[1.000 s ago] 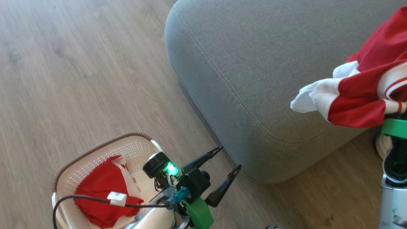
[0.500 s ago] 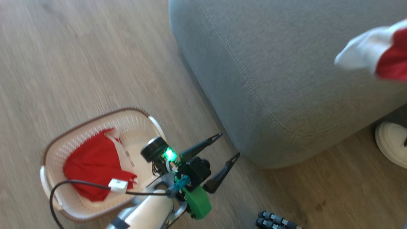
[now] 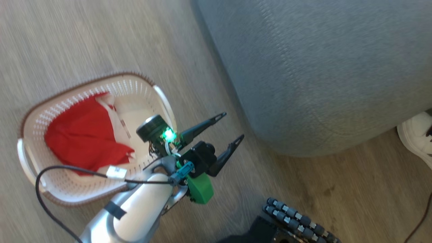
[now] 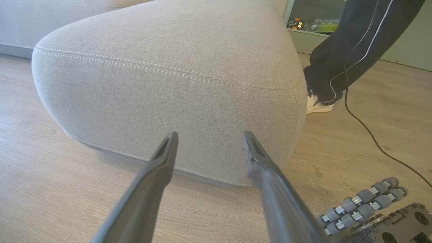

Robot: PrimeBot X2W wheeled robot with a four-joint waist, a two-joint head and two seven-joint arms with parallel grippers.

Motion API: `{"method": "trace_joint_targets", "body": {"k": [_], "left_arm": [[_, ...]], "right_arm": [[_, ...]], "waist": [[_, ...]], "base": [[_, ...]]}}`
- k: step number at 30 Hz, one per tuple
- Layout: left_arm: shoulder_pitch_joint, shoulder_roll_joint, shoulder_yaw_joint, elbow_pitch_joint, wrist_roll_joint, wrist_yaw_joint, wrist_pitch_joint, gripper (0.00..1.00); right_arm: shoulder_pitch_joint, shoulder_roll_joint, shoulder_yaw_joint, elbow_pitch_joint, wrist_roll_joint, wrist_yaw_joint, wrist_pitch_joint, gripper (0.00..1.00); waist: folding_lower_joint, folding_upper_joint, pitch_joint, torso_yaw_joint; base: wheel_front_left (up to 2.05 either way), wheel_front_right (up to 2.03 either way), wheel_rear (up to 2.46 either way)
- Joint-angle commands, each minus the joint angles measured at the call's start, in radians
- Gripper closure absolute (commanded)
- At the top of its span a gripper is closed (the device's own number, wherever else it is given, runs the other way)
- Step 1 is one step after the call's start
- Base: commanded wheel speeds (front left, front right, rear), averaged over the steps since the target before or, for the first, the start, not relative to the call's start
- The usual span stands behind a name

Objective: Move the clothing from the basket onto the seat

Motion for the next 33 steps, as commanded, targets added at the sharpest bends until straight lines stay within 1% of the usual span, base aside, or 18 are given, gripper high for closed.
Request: {"method": "trace_joint_targets", "body": {"k": [1, 2, 5, 10, 14, 17, 20, 24, 28, 33], "left_arm": [[-0.026, 0.007, 0.014, -0.026, 0.008, -0.001, -0.005, 0.00], [-0.026, 0.007, 0.014, -0.026, 0.008, -0.001, -0.005, 0.00], [-0.042, 0.008, 0.005, -0.026, 0.010, -0.001, -0.005, 0.00], [-0.061, 0.000, -0.006, -0.024, 0.011, -0.001, -0.005, 0.00], [-0.075, -0.007, -0.011, -0.024, 0.011, 0.004, -0.005, 0.00], [-0.081, -0.016, -0.012, -0.025, 0.008, 0.008, -0.005, 0.00], [-0.088, -0.024, -0.016, -0.028, 0.007, 0.010, -0.005, 0.00], [-0.095, -0.031, -0.018, -0.028, 0.007, 0.013, -0.005, 0.00], [-0.101, -0.036, -0.020, -0.029, 0.006, 0.014, -0.005, 0.00], [-0.101, -0.039, -0.018, -0.024, -0.001, 0.015, -0.005, 0.00]], "right_arm": [[-0.065, -0.051, 0.019, 0.013, 0.011, 0.007, -0.002, 1.00], [-0.065, -0.051, 0.019, 0.013, 0.011, 0.007, -0.002, 1.00], [-0.145, -0.087, 0.034, 0.091, 0.021, 0.007, -0.002, 1.00], [-0.259, -0.152, 0.057, 0.218, -0.019, 0.007, -0.002, 1.00], [-0.341, -0.196, 0.043, 0.336, -0.054, 0.007, -0.002, 1.00], [-0.391, -0.210, 0.021, 0.444, -0.049, 0.007, -0.002, 1.00], [-0.423, -0.232, -0.014, 0.534, -0.084, 0.007, -0.002, 1.00], [-0.442, -0.236, -0.071, 0.631, -0.149, 0.007, -0.002, 1.00], [-0.451, -0.225, -0.101, 0.729, -0.193, 0.007, -0.002, 1.00], [-0.465, -0.210, -0.035, 0.893, -0.220, 0.007, 0.000, 1.00]], "waist": [[-0.0003, 0.0000, 0.066, 0.026], [-0.0003, 0.0000, 0.066, 0.026], [-0.0003, 0.0000, 0.096, 0.044], [-0.0003, 0.0000, 0.132, 0.081], [-0.0003, 0.0000, 0.153, 0.113], [-0.0003, 0.0000, 0.166, 0.135], [-0.0003, 0.0000, 0.177, 0.153], [-0.0003, 0.0000, 0.187, 0.170], [-0.0003, 0.0000, 0.193, 0.179], [-0.0003, 0.0000, 0.195, 0.183]], "base": [[0.00, 0.00, 0.00], [0.00, 0.00, 0.00], [0.00, 0.00, 0.00], [0.00, 0.00, 0.00], [0.00, 0.00, 0.00], [0.00, 0.00, 0.00], [0.00, 0.00, 0.00], [0.00, 0.00, 0.00], [0.00, 0.00, 0.00], [0.00, 0.00, 0.00]]}}
